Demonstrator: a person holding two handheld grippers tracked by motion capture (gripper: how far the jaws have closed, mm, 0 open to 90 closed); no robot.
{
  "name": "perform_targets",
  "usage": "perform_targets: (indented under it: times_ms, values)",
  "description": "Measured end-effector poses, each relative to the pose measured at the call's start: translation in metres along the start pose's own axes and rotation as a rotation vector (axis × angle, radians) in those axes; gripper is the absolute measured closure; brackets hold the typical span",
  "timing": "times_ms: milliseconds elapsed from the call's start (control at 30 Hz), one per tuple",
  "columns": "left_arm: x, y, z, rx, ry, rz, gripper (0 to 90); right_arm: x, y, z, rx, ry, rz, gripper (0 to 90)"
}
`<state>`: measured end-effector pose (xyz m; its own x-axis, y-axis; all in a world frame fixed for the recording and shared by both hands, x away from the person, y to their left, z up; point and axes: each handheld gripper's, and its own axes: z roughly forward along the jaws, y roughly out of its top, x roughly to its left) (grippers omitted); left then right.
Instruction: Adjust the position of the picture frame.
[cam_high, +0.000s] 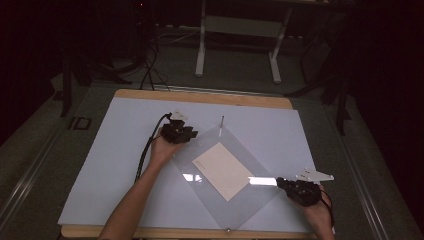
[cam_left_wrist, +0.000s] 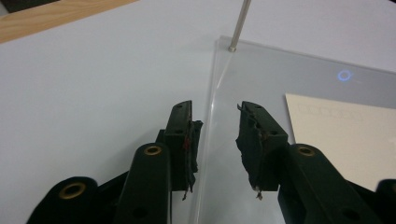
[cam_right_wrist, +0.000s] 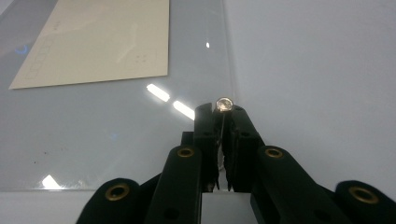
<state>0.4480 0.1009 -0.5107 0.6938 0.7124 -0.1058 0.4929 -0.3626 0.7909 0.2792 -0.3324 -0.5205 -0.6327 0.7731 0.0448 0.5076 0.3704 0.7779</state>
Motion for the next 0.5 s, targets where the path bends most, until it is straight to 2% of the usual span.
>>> perform_targets:
  times_ms: [267,367,467,500]
  values:
    - [-0.006,0.023,0.023,-0.019,0.000,0.018,69.8,-0.001,-0.001,0.000,-0.008,0.012,0.025,83.8]
    - [-0.011,0.038,0.038,-0.036,-0.015,0.019,70.8,-0.001,-0.002,0.000,-0.013,0.013,0.031,83.7]
    - [-0.012,0.051,0.052,-0.032,-0.034,0.021,71.1,-0.002,-0.002,0.000,-0.016,0.017,0.038,83.5]
    - [-0.012,0.051,0.052,-0.032,-0.034,0.021,70.4,-0.002,-0.002,0.000,-0.016,0.017,0.038,83.5]
